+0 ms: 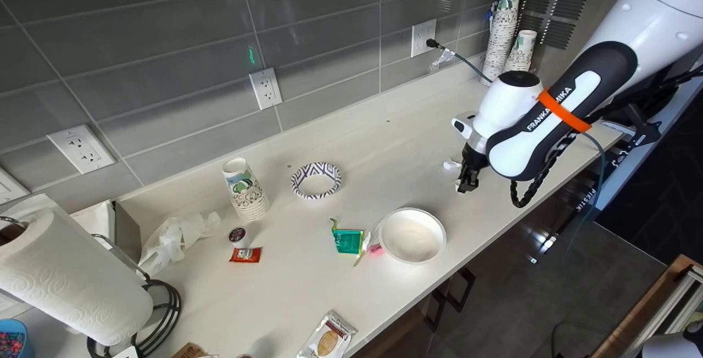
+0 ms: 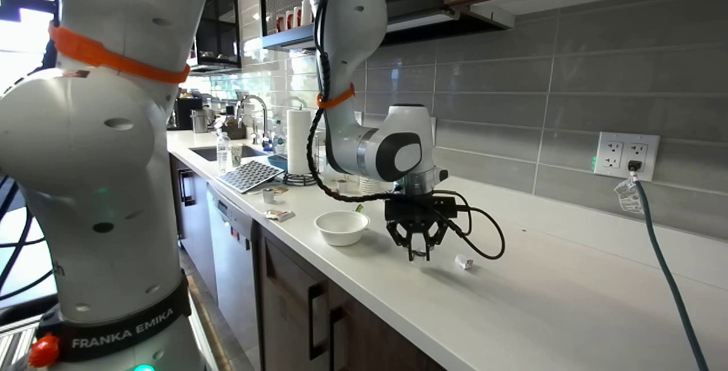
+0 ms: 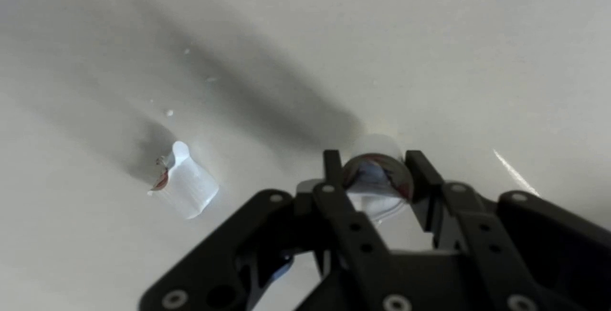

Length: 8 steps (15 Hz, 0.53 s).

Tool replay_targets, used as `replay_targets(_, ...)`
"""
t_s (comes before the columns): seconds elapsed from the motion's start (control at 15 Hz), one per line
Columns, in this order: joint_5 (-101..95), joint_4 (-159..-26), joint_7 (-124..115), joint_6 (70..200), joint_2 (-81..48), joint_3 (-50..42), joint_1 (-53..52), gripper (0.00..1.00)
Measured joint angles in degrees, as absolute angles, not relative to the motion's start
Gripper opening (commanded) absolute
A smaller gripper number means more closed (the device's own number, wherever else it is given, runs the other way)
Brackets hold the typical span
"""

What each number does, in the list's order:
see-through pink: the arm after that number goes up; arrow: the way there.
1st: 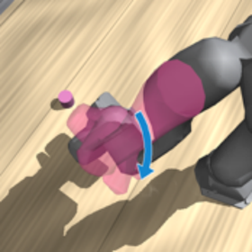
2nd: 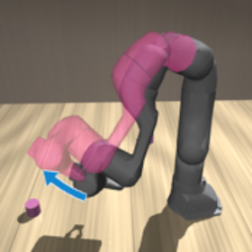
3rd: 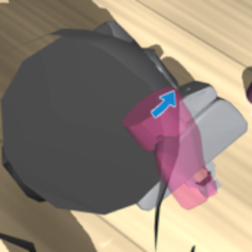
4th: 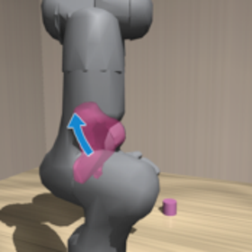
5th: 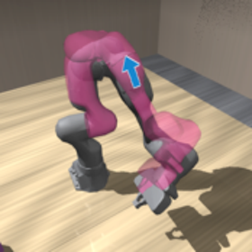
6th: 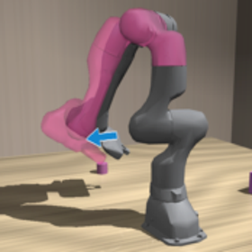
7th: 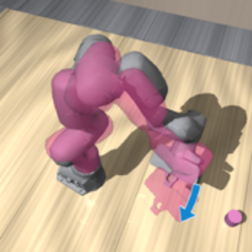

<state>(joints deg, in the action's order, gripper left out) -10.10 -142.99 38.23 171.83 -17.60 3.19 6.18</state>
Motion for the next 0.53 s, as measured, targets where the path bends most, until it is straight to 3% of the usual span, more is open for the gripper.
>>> replay_targets(0.53,-12.43,-143.29,37.40,169.47,-15.75,3.13,3.81,0.35)
